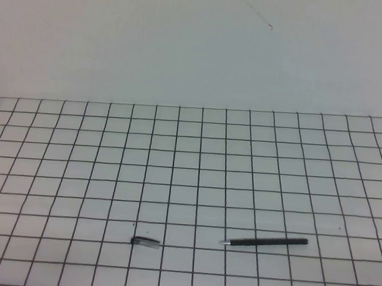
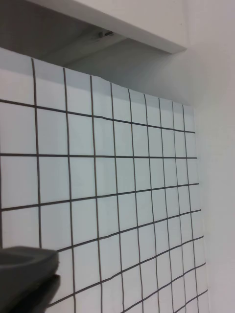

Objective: Cap the pen

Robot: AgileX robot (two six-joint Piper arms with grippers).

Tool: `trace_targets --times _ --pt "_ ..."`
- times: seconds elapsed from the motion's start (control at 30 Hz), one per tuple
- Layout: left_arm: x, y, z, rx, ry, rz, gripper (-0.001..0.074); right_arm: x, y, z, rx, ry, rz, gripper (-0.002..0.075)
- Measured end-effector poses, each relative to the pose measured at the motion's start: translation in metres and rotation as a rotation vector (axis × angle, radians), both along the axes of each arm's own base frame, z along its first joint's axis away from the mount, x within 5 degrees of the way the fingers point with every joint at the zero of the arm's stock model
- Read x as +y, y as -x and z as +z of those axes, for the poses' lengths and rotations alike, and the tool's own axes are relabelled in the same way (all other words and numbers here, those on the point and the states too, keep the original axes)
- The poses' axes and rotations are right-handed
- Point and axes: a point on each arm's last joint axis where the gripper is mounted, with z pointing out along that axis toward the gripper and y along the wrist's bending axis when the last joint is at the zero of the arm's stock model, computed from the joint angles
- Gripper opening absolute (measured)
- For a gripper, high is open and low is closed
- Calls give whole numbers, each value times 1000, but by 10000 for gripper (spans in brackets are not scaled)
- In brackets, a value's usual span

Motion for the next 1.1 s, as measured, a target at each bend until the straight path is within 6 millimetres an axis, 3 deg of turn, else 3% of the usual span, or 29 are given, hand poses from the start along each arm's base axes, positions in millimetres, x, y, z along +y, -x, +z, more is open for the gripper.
trace_targets --times 1.1 --pt "-3 0 0 3 97 -9 0 0 0 0 1 0 0 -3"
